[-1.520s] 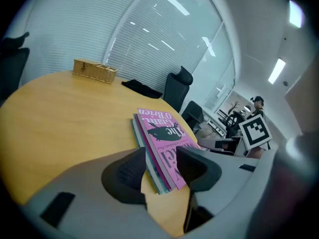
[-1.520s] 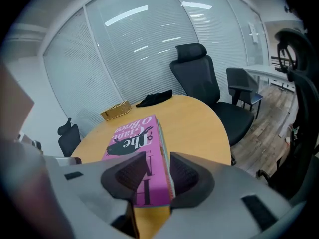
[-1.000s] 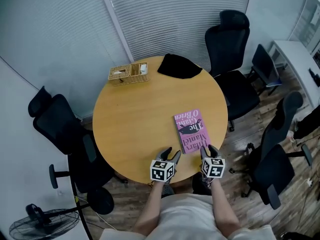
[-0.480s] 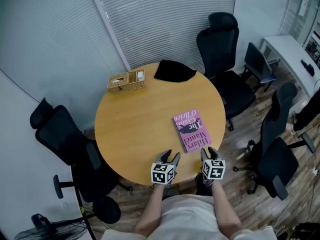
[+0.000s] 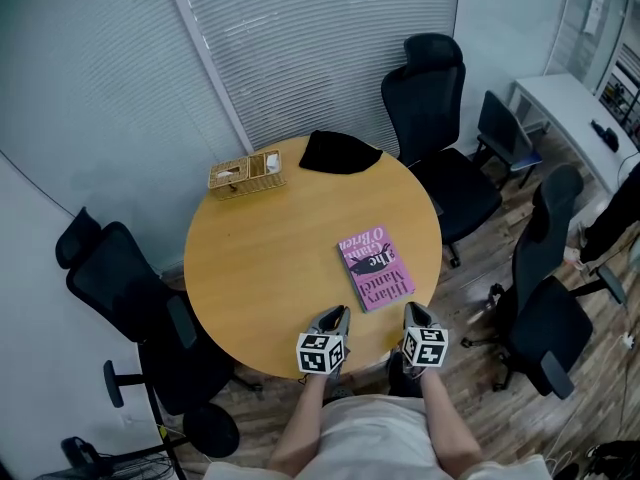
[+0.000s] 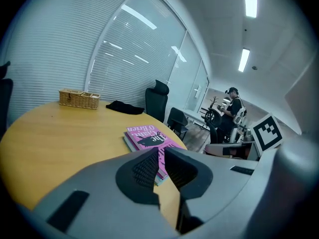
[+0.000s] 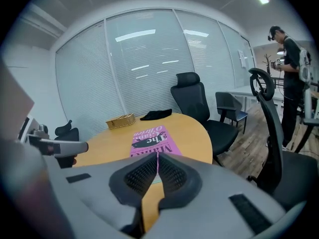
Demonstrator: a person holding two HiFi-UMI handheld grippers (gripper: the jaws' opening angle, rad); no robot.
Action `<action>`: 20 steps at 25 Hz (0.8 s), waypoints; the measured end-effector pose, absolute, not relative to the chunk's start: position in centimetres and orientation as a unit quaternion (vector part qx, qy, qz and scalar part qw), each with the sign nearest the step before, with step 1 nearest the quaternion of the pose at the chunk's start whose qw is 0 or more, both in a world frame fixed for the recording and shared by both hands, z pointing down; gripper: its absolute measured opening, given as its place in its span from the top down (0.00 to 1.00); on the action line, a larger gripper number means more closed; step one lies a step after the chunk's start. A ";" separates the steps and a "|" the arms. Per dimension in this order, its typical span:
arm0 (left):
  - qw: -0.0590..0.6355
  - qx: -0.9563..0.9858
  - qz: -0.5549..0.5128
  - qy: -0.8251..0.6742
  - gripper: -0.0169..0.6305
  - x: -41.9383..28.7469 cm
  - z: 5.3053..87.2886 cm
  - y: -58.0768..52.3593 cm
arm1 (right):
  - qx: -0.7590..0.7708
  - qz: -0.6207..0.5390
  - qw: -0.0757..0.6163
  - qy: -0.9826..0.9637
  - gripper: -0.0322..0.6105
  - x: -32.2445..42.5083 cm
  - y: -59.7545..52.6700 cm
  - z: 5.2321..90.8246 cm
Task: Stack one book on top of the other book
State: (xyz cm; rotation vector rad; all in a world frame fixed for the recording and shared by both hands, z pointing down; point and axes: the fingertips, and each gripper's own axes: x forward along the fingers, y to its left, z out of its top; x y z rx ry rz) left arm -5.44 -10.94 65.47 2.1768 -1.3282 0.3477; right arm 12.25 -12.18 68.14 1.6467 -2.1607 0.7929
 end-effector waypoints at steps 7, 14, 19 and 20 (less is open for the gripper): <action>0.277 0.813 0.139 -0.493 0.93 -4.7 65.2 -11.3 | 0.559 0.282 0.157 -0.764 0.92 12.3 -11.9 68.4; 0.272 0.812 0.149 -0.494 0.93 -4.5 65.7 -10.9 | 0.545 0.297 0.132 -0.773 0.92 11.9 -11.8 68.3; 0.270 0.812 0.148 -0.496 0.93 -4.6 65.4 -11.2 | 0.547 0.284 0.143 -0.774 0.92 12.0 -11.7 68.3; 0.269 0.812 0.147 -0.496 0.93 -4.5 65.2 -11.3 | 0.549 0.285 0.142 -0.773 0.92 12.1 -11.7 68.2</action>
